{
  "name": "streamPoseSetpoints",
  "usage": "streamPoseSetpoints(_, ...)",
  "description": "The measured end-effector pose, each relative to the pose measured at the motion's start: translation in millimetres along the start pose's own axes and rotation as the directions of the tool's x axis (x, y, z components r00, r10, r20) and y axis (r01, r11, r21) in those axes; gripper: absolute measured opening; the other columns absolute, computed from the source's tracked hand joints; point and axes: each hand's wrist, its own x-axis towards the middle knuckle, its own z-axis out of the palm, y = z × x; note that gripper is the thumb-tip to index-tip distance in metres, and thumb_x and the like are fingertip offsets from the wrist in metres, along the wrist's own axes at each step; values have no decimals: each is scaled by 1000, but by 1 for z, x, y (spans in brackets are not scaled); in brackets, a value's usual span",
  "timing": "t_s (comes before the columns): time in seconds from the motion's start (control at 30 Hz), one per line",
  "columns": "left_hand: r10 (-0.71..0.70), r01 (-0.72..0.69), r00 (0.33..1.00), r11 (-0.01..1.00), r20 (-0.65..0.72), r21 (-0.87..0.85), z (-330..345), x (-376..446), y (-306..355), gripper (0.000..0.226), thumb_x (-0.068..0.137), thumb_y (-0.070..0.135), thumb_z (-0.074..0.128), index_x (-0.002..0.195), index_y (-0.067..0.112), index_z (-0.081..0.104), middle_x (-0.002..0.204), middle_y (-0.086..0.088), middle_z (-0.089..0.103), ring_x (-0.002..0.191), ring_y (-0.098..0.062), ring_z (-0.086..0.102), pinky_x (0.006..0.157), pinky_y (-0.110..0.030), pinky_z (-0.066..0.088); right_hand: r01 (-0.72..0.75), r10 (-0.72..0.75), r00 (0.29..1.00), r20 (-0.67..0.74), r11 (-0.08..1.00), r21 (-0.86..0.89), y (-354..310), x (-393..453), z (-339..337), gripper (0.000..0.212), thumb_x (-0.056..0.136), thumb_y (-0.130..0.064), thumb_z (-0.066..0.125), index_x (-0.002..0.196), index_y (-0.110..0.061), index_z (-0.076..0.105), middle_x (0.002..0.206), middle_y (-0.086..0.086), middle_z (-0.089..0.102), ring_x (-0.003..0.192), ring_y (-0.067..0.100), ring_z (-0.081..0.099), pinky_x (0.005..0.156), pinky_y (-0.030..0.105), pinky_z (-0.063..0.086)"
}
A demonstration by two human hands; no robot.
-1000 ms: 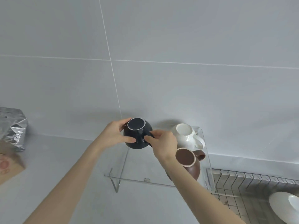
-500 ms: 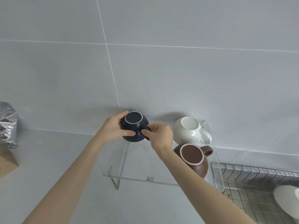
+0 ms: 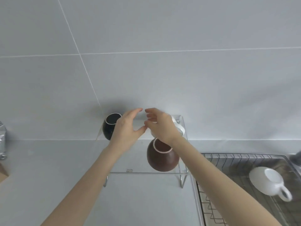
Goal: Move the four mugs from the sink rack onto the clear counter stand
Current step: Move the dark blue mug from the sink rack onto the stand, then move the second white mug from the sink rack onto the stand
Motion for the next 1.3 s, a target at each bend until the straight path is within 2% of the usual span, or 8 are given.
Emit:
streamPoseSetpoints(0.1, 54, -52, 999, 980, 5, -194, 37, -18, 56, 47, 71, 14, 72, 116, 15, 59, 107, 13, 60, 98, 3, 53, 88, -10, 41, 25, -23, 996, -88, 999, 28, 12, -36, -61, 36, 84, -13, 55, 120, -16, 55, 112, 8, 65, 101, 18, 62, 89, 25, 49)
streamPoseSetpoints(0.27, 64, 57, 959, 912, 278, -407, 127, -57, 129, 39, 75, 13, 68, 113, 19, 59, 105, 8, 65, 97, -2, 61, 84, -16, 47, -113, 101, 966, -240, 993, -38, 82, -108, -161, 24, 86, -14, 55, 108, -16, 62, 94, -1, 67, 91, 12, 62, 69, -1, 41)
streamPoseSetpoints(0.43, 50, 181, 887, 877, 459, -446, 227, -89, 166, 36, 78, 18, 66, 113, 20, 61, 110, 6, 65, 100, -4, 60, 86, -14, 48, -422, 368, 872, -324, 899, -116, 194, -166, -232, 28, 86, -12, 55, 113, -10, 60, 109, 7, 68, 101, 17, 61, 87, 22, 42)
streamPoseSetpoints(0.6, -47, 299, 788, 901, 614, -314, 319, -108, 181, 51, 74, 20, 70, 122, 18, 53, 127, -1, 58, 115, -11, 53, 100, -28, 44, -678, 589, 702, -399, 725, -122, 289, -211, -260, 33, 86, -13, 51, 118, -5, 54, 114, 16, 65, 102, 28, 57, 76, 25, 33)
streamPoseSetpoints(0.87, -96, 317, 700, 930, 708, -187, 404, -100, 189, 81, 71, 20, 73, 139, 13, 29, 147, -8, 33, 134, -20, 33, 100, -19, 20, -704, 632, 668, -394, 708, -58, 350, -213, -241, 33, 91, -22, 46, 119, -4, 51, 104, 16, 66, 85, 27, 56, 70, 29, 39)
streamPoseSetpoints(1.0, -109, 339, 669, 925, 735, -170, 430, -93, 191, 93, 66, 22, 77, 141, 13, 23, 150, -8, 28, 138, -22, 28, 110, -30, 24, -711, 633, 654, -415, 702, -50, 364, -211, -237, 30, 91, -20, 46, 116, -5, 54, 99, 15, 68, 85, 28, 58, 69, 29, 39)
streamPoseSetpoints(1.13, -114, 349, 699, 916, 706, -198, 443, -91, 193, 90, 61, 15, 80, 137, 14, 32, 146, -5, 37, 134, -19, 34, 98, -19, 25, -697, 632, 620, -465, 716, 45, 373, -210, -240, 26, 89, -19, 50, 110, -7, 59, 90, 10, 68, 74, 19, 54, 54, 19, 37)
streamPoseSetpoints(1.3, -133, 357, 726, 911, 674, -205, 439, -90, 189, 87, 56, 13, 82, 133, 15, 40, 134, -2, 52, 126, -20, 45, 96, -22, 33, -672, 625, 627, -464, 736, 83, 372, -211, -243, 23, 86, -23, 56, 102, -7, 62, 88, 8, 70, 75, 20, 59, 63, 25, 39)
